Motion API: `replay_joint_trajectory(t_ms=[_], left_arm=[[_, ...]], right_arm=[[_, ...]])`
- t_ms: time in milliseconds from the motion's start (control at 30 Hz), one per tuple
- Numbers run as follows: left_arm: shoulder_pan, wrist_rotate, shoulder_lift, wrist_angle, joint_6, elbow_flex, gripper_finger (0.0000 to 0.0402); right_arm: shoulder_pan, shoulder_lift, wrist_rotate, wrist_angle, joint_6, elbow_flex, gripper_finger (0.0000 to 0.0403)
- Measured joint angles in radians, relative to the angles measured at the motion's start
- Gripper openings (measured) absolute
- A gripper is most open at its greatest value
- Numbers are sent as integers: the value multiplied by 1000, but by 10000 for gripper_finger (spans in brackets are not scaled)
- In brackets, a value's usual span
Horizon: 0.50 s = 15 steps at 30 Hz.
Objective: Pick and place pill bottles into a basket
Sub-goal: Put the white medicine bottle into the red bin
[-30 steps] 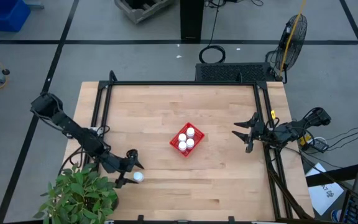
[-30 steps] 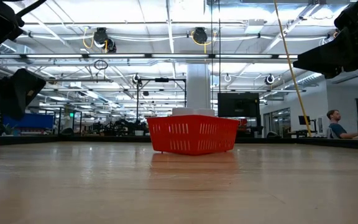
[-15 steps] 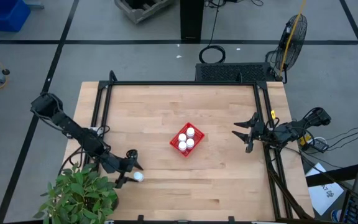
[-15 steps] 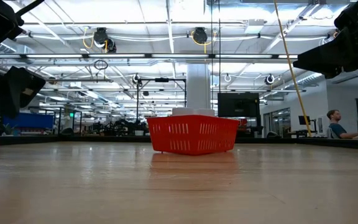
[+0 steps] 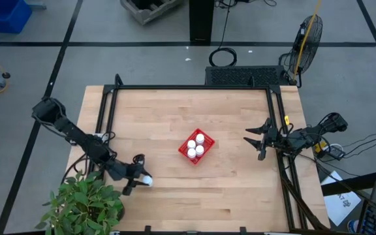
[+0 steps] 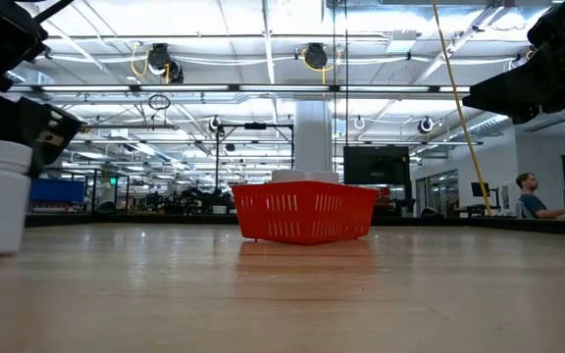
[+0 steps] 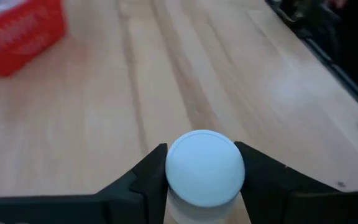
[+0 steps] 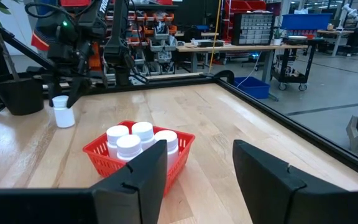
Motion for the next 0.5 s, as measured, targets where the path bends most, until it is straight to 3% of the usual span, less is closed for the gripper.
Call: replay_joint_trajectory(t_ms=[233, 500], left_arm=[[51, -74, 0, 61, 81, 0, 193], [173, -77, 0, 261, 277, 0, 164]], right_arm=[[0, 0, 0, 0, 0, 0, 173], [0, 0, 0, 0, 0, 0, 177]])
